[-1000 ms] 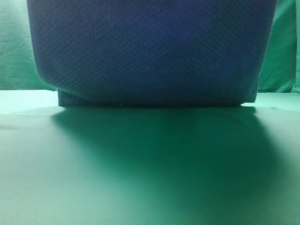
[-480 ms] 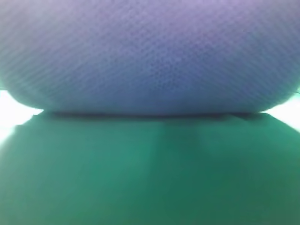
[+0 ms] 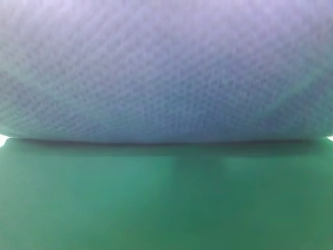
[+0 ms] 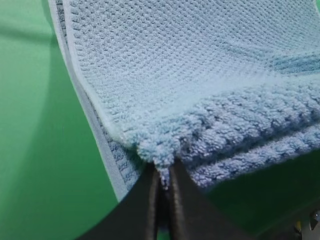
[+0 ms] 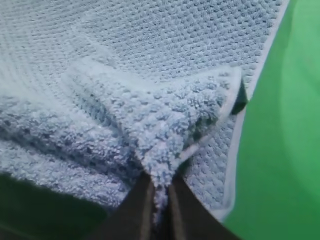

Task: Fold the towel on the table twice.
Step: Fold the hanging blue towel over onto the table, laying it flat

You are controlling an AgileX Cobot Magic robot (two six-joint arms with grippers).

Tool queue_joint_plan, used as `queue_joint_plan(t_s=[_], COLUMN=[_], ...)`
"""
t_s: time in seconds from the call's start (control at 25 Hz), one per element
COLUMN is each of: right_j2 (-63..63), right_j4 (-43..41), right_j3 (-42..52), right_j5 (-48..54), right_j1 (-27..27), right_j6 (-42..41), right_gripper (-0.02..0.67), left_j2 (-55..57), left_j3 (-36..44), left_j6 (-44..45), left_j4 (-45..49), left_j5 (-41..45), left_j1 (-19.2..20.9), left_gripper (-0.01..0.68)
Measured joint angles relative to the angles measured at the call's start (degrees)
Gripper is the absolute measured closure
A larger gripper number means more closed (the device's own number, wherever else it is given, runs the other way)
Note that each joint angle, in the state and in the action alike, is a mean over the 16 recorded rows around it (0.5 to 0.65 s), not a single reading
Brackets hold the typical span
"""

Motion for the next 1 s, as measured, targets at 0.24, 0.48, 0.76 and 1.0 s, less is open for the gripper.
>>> queue_joint_plan(t_s=[0.24, 0.48, 0.76, 1.0], right_j2=[6.11, 14.98, 25.48, 31.94], right_j4=[-5.36, -11.04, -14.18, -14.62], right_j3=[-0.91, -4.78, -11.04, -14.51], right_j5=[-4.03, -8.64, -12.74, -16.34], right_j1=[0.5, -0.15, -2.84, -6.31], right_j6=[2.38, 4.15, 4.29, 3.85], right_gripper=[0.649, 0.649, 0.649, 0.649], left_j2=[6.58, 16.85, 28.87, 36.45], left_j3=[-0.02, -2.88, -8.97, -14.22], left_j6=[0.03, 0.04, 0.04, 0.09], left_j4=[-0.47, 0.02, 1.47, 2.5], left_j5=[-6.77, -14.14, -19.89, -22.04], left_j1=[0.0, 0.06, 0.15, 0.2], left_gripper=[0.673, 0.673, 0.673, 0.673])
